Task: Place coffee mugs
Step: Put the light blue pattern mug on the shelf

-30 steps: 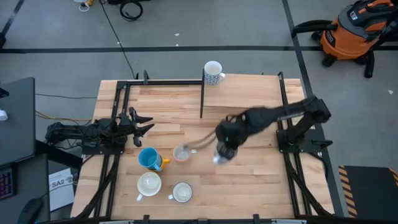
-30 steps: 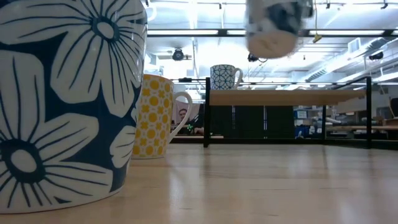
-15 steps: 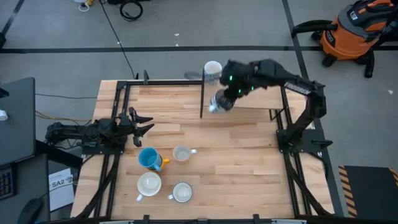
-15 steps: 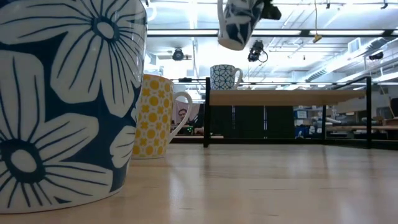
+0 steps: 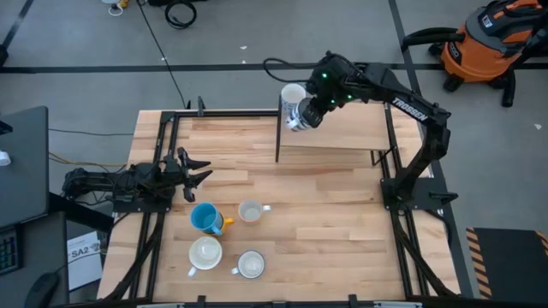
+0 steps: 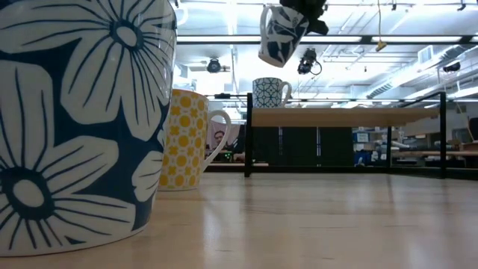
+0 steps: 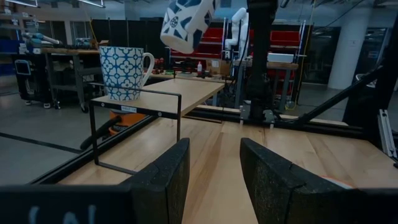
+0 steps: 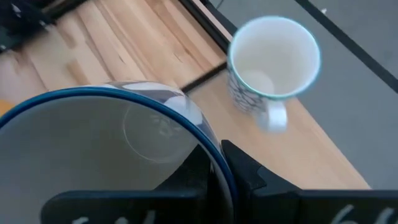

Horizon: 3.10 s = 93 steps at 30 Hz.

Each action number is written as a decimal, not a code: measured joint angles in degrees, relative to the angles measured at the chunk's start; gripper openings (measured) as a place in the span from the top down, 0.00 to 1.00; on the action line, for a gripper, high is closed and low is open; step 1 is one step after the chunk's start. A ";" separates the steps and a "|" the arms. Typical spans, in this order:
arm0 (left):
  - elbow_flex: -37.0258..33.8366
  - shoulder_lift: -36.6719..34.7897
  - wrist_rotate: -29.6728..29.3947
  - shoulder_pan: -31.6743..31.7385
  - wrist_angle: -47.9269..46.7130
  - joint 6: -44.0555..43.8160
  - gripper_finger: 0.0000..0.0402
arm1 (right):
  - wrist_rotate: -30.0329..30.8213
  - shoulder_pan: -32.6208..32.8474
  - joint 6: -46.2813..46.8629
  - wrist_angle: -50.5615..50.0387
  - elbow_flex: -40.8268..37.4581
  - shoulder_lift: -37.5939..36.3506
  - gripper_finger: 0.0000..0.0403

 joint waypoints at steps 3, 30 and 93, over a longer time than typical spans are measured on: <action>-0.01 -0.02 0.01 -0.02 0.01 0.00 0.63 | 2.15 0.01 -0.77 -1.76 0.00 0.00 0.92; -0.01 0.00 -0.01 -0.02 0.02 -0.02 0.63 | 3.95 -0.10 -7.70 -0.96 -0.54 10.54 0.92; 0.00 0.00 -0.01 -0.01 0.01 0.02 0.63 | 4.05 0.08 -0.64 0.25 -0.52 13.09 0.87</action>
